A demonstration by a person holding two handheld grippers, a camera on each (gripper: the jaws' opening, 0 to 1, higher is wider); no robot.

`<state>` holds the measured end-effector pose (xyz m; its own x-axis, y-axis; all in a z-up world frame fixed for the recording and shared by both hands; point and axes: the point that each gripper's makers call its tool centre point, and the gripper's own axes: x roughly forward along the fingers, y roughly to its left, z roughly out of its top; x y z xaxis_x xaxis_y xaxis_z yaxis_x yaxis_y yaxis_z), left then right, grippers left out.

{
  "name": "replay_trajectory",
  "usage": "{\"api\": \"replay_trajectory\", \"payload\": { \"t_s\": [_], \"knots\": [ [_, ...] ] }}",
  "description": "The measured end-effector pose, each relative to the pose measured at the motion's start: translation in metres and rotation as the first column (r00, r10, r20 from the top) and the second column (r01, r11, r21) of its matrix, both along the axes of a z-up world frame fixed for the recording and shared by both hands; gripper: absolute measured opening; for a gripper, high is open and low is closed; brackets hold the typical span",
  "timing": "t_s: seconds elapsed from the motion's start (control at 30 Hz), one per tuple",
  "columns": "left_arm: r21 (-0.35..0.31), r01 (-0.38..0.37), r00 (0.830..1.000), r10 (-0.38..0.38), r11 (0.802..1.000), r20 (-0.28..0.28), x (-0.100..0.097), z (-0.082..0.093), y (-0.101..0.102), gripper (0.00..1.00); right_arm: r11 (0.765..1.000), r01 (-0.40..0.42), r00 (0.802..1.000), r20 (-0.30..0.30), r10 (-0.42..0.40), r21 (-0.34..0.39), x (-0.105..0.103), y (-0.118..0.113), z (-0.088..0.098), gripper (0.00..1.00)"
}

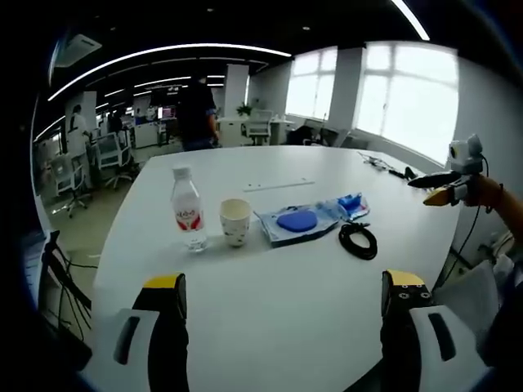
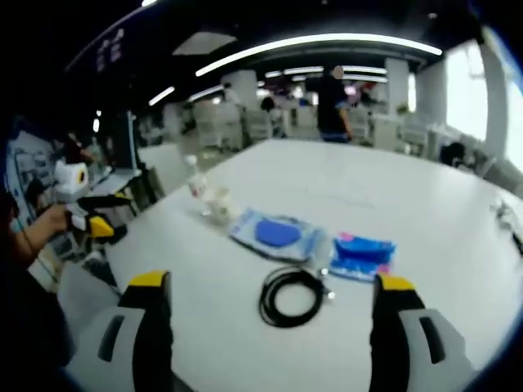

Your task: Arrange the tabletop items into an orderly group along one side of the table until the central work area is clear of visible clutter.

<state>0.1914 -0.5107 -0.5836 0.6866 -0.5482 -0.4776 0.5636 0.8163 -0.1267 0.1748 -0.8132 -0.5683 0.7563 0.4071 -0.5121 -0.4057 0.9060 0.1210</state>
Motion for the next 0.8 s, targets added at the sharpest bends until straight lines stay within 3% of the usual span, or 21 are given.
{"api": "replay_trajectory", "payload": {
  "t_s": [0.43, 0.8],
  "knots": [
    [-0.007, -0.012, 1.000, 0.012, 1.000, 0.010, -0.027, 0.008, 0.012, 1.00, 1.000, 0.010, 0.998, 0.059, -0.010, -0.008, -0.043, 0.001, 0.011, 1.00],
    [0.011, -0.027, 1.000, 0.027, 1.000, 0.001, -0.055, 0.005, 0.017, 1.00, 0.999, 0.037, 0.999, 0.031, -0.037, 0.007, -0.085, -0.004, -0.005, 1.00]
  ]
}}
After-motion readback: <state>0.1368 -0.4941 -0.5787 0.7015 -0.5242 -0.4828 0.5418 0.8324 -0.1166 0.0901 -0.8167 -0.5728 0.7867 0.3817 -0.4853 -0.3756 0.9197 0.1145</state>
